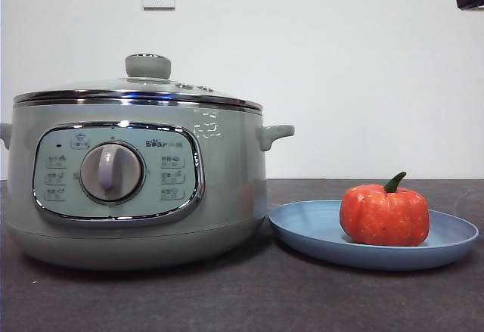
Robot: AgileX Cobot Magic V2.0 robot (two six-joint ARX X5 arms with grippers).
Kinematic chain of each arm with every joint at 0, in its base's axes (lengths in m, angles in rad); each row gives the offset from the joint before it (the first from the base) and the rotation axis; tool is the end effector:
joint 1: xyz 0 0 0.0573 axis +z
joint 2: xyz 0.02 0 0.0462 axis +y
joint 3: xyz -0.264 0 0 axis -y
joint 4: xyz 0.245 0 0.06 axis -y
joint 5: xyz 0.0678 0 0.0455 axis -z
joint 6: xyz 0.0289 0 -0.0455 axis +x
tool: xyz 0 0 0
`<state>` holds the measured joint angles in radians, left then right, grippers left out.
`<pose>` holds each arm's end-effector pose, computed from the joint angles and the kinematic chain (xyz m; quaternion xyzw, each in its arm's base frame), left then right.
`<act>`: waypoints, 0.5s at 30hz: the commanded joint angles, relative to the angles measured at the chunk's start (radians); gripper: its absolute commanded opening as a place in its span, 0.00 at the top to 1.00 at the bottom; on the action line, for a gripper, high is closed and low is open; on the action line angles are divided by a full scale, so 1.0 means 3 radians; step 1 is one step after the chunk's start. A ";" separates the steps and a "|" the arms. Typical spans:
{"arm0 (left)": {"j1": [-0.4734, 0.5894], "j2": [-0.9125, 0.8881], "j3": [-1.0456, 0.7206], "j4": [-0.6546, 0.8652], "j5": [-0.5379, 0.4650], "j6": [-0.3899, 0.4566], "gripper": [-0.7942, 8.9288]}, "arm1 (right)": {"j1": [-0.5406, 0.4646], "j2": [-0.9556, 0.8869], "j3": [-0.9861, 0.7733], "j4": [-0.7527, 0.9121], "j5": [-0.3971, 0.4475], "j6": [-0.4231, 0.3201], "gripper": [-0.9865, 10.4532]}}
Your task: Take the pumpkin out from the steamer,put the pumpkin in the blue plate,close the lid
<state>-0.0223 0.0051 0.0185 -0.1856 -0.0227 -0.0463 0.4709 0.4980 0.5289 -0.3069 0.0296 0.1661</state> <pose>0.0954 -0.0015 0.1516 -0.0211 0.0859 0.0022 0.9961 0.1110 0.0556 0.2708 0.0462 0.1508 0.2050 0.9660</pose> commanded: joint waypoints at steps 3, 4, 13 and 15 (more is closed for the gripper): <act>0.0006 -0.0010 -0.0053 0.0017 0.0003 -0.0023 0.92 | 0.0001 -0.0003 -0.0022 0.0011 0.0011 0.0029 0.91; 0.0008 -0.0010 -0.0053 0.0017 0.0003 -0.0023 0.92 | 0.0001 -0.0004 -0.0022 0.0006 0.0015 -0.0019 0.91; 0.0008 -0.0010 -0.0053 0.0017 0.0001 -0.0022 0.92 | -0.0271 -0.0378 -0.0271 0.0201 -0.0109 -0.1059 0.91; 0.0008 -0.0010 -0.0053 0.0017 0.0001 -0.0022 0.92 | -0.0445 -0.0591 -0.0479 0.0362 -0.0215 -0.1030 0.91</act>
<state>-0.0223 0.0051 0.0185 -0.1856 -0.0227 -0.0463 0.3592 0.3450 0.4286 -0.2134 -0.0223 -0.1059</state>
